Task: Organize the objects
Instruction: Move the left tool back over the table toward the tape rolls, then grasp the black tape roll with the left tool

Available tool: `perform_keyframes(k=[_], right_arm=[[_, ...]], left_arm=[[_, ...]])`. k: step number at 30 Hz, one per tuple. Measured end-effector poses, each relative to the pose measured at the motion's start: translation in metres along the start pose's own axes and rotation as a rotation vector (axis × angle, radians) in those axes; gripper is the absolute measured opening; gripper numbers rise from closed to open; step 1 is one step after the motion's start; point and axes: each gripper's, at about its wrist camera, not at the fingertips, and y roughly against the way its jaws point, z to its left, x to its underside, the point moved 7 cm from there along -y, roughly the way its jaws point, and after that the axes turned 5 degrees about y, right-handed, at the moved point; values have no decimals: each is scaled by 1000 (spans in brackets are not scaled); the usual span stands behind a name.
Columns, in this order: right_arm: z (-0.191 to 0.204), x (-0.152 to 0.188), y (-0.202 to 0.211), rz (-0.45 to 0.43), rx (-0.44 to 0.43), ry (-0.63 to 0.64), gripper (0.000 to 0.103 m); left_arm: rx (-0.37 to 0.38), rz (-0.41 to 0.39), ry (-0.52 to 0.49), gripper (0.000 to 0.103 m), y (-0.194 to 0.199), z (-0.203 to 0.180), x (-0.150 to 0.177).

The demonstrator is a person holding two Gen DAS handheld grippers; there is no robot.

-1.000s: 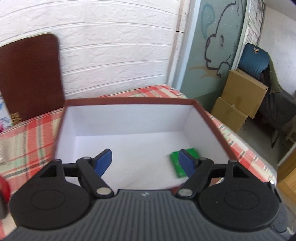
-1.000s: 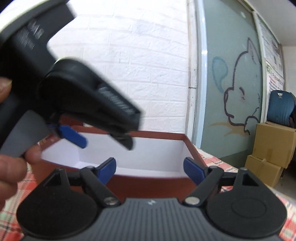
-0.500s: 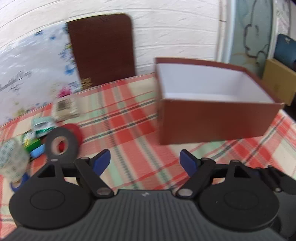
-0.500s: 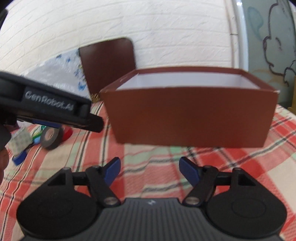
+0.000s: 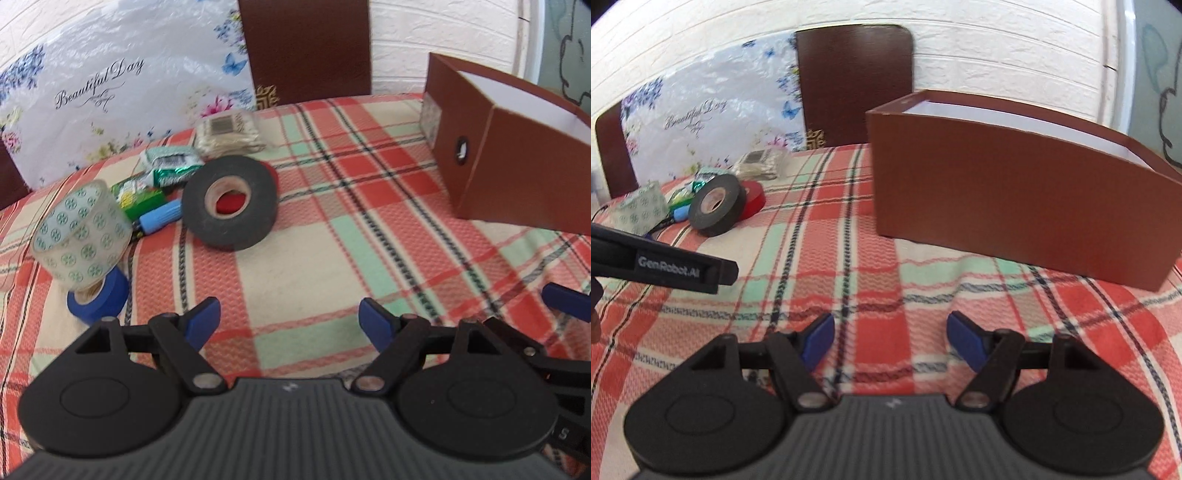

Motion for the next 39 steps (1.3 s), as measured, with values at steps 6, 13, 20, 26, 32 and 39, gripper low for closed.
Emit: perform_keyframes(k=[6,13,20,26,32,39], right_arm=[[23,-5,-14,-15,-36,63,72],[21,-3,-14,-22,-49,46,72],[36,-13,-19,-18,-113,104,73],[82,-56,-41,-125,-179,211,83],[141,-80,-71,-198,-201,438,91],[170,-92,-99,-165,-281,464,74]], left_arm=[[-6,-4,45,95,-10,20,4],[6,-62,47,100,-14,40,6],[-23,-160,222,99,-4,118,21],[41,-241,366,99,3,134,21],[47,-249,395,98,-1,137,22],[38,-246,392,98,-3,139,21]])
